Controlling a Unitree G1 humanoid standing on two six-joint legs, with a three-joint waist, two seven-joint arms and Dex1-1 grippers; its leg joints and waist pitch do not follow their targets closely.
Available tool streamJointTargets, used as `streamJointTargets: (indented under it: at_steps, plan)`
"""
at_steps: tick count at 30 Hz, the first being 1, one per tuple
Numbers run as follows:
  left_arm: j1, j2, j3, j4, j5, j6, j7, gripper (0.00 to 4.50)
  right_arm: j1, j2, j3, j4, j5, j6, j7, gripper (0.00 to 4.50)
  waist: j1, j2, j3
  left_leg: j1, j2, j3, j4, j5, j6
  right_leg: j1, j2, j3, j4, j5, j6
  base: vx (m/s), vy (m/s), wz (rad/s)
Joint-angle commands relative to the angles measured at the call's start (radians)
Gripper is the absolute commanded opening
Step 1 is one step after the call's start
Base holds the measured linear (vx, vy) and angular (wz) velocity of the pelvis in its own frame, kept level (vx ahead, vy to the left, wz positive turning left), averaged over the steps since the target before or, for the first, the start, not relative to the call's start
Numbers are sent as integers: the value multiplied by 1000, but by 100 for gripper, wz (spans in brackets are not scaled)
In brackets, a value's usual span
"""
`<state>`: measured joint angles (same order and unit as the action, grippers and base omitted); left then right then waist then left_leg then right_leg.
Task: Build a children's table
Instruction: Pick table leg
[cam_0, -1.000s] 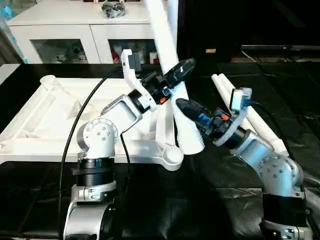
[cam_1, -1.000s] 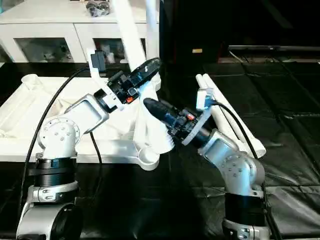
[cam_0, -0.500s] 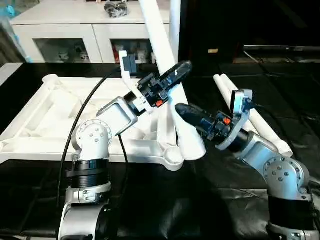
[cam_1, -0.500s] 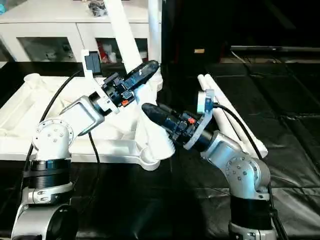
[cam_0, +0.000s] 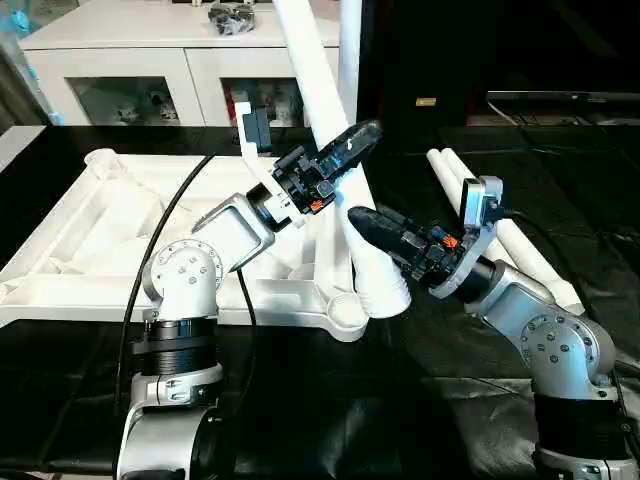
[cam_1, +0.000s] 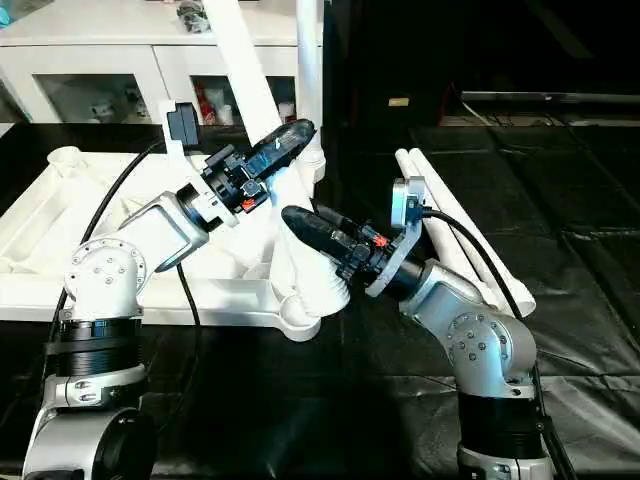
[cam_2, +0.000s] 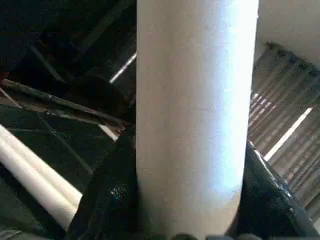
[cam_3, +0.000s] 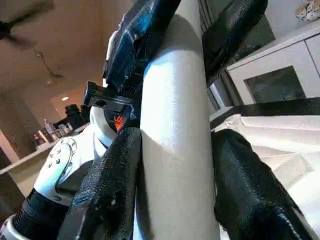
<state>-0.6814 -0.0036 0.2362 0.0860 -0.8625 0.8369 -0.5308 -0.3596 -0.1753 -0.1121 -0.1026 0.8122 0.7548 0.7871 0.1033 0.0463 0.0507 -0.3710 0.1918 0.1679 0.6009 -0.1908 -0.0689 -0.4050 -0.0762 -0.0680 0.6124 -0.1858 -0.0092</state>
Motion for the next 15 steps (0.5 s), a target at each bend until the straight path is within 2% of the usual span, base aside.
streamJointTargets:
  at_steps: [1,4,8,11,12,15]
  plan:
    - [-29,11,-25,-2,26,-22,7,185,-17,10,9,8,0,13,-17,256,2,-20,-70,-2,19,-4,-61,-68,38,62,-53,40,-75,-189,-148,0,0,0]
    - [-32,21,-31,-3,36,-28,6,185,-39,40,-31,54,9,7,-90,294,-1,-19,-70,-1,19,-4,-63,-73,30,60,-55,39,-76,-210,-149,0,0,0]
    - [-32,33,-43,-3,53,-34,1,185,-49,39,-37,71,6,10,-114,318,-2,-19,-70,-1,19,-3,-62,-60,27,61,-53,40,-73,-183,-148,0,0,0]
    - [-31,53,-63,-4,83,-50,-4,185,-43,2,14,63,-84,-37,-105,346,0,-18,-71,-2,20,-4,-61,-45,24,62,-53,40,-70,-157,-142,0,0,0]
    - [-33,70,-82,-3,116,-65,-1,185,-32,-13,39,60,-140,-118,-71,354,1,-18,-72,-2,21,-3,-60,-47,21,62,-55,40,-70,-158,-140,0,0,0]
    - [-43,104,-119,-1,175,-86,5,185,-18,-27,39,56,-114,-127,-17,373,-1,-19,-71,-1,20,-3,-62,-65,27,64,-54,41,-71,-168,-138,0,0,0]
